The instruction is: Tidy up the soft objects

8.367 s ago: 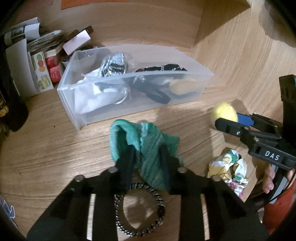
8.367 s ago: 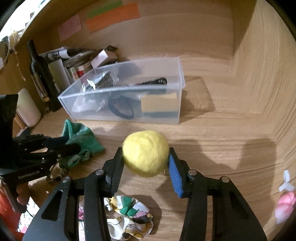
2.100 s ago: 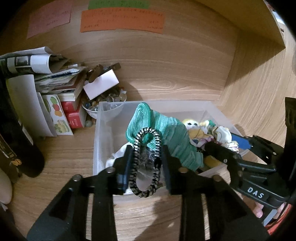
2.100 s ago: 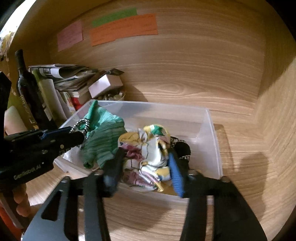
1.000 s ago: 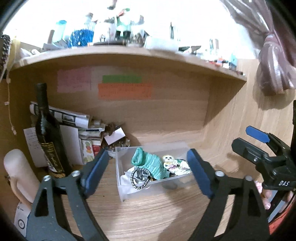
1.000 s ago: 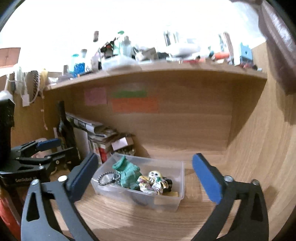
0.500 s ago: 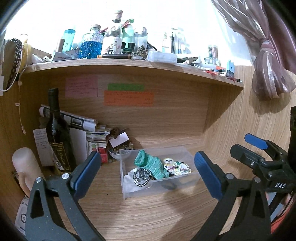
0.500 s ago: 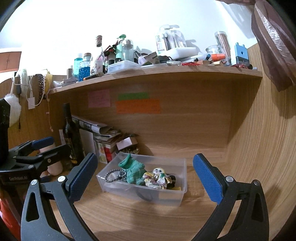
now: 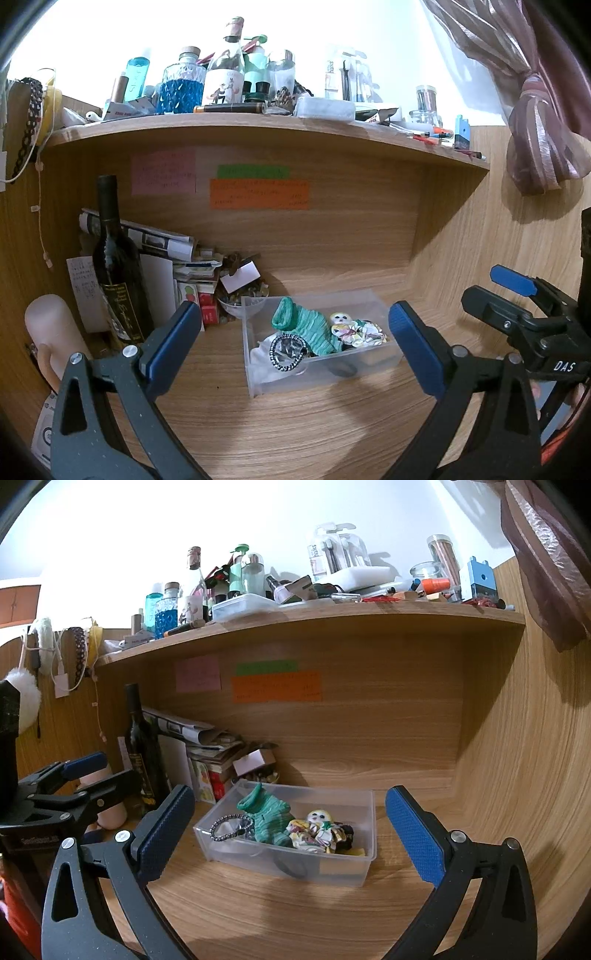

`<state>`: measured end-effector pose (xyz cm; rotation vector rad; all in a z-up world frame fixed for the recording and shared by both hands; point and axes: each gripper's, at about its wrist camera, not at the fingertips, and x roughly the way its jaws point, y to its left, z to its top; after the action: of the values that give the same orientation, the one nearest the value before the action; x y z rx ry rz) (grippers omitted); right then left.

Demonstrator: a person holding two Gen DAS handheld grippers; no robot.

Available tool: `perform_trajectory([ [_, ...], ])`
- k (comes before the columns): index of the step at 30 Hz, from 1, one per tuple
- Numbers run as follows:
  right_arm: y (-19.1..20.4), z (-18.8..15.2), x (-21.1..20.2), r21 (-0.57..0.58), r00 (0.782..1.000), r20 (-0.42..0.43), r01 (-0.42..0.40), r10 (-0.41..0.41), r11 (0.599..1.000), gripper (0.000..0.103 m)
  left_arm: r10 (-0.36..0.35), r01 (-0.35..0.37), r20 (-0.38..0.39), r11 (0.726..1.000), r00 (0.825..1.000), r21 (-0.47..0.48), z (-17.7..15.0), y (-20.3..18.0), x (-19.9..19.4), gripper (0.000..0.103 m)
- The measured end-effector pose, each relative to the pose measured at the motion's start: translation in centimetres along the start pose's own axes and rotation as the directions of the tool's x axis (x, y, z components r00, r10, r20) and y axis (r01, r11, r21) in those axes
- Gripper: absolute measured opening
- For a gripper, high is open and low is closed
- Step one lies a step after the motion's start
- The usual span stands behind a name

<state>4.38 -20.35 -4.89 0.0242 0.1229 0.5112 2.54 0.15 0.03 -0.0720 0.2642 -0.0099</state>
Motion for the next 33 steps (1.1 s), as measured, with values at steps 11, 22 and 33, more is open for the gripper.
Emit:
perform_trajectory([
  [11, 0.07, -0.01, 0.23, -0.005, 1.000, -0.004, -0.003, 0.003, 1.000, 0.103, -0.012, 0.012, -0.008, 1.000, 1.000, 0.013, 0.02, 0.16, 0.37, 0.103],
  [22, 0.18, 0.21, 0.19, -0.014, 1.000, 0.001, -0.004, 0.004, 1.000, 0.103, -0.028, 0.028, -0.010, 0.999, 1.000, 0.024, 0.02, 0.23, 0.66, 0.103],
  [33, 0.10, 0.22, 0.21, -0.014, 1.000, 0.000, -0.008, 0.008, 1.000, 0.103, -0.027, 0.027, -0.015, 1.000, 1.000, 0.014, -0.03, 0.43, 0.85, 0.103],
])
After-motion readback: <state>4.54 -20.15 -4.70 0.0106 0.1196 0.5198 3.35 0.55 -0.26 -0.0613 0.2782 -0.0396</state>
